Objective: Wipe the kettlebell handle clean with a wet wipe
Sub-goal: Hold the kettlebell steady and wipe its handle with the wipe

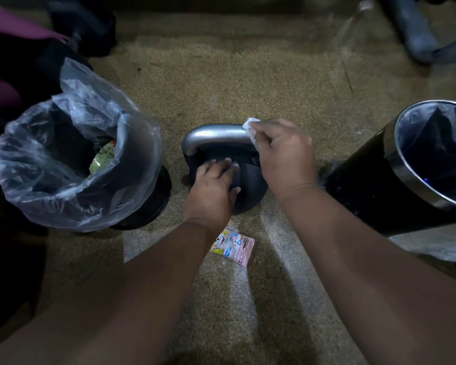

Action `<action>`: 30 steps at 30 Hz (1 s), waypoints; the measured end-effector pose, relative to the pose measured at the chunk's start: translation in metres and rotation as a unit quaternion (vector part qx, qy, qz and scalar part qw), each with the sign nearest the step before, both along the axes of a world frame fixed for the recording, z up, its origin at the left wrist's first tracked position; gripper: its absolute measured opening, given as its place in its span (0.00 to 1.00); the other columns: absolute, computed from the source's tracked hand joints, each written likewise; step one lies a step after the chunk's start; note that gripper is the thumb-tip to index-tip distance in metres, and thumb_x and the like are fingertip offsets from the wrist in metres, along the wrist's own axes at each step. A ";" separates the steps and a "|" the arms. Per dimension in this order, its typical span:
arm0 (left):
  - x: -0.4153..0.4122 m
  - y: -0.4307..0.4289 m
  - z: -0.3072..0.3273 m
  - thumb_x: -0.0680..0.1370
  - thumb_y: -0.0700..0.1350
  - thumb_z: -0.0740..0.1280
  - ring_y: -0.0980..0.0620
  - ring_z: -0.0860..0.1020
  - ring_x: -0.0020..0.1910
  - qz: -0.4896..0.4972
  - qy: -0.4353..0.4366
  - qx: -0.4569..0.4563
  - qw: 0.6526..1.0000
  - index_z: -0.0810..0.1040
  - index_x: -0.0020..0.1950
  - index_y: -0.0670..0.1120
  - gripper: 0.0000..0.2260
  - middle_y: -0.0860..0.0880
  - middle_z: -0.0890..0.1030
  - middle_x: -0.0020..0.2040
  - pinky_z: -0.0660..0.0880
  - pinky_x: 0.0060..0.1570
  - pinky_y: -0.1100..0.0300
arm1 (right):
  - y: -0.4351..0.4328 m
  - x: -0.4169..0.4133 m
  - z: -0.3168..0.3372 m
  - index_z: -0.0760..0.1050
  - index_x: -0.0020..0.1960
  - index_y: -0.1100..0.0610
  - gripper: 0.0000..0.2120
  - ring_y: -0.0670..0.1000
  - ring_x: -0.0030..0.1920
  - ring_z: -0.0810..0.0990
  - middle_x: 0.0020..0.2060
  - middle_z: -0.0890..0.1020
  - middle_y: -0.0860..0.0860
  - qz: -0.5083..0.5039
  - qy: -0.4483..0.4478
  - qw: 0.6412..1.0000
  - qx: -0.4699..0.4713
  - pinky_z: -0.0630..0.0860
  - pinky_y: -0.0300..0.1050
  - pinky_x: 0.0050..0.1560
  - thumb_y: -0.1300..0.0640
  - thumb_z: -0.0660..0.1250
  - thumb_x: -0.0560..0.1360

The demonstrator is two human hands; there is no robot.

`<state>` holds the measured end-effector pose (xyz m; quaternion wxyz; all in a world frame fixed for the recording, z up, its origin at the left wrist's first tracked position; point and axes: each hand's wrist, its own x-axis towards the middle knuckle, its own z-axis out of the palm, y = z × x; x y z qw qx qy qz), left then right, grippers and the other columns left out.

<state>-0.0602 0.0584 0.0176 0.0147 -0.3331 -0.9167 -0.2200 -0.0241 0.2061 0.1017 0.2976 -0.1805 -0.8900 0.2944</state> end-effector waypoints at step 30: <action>-0.002 -0.002 -0.001 0.75 0.46 0.71 0.41 0.68 0.68 -0.012 -0.002 -0.011 1.000 0.76 0.69 0.45 0.22 0.47 0.74 0.69 0.66 0.69 0.51 | -0.005 0.013 -0.007 0.85 0.48 0.58 0.07 0.49 0.46 0.82 0.44 0.84 0.51 -0.021 0.033 0.999 -0.012 0.75 0.36 0.52 0.63 0.69 0.73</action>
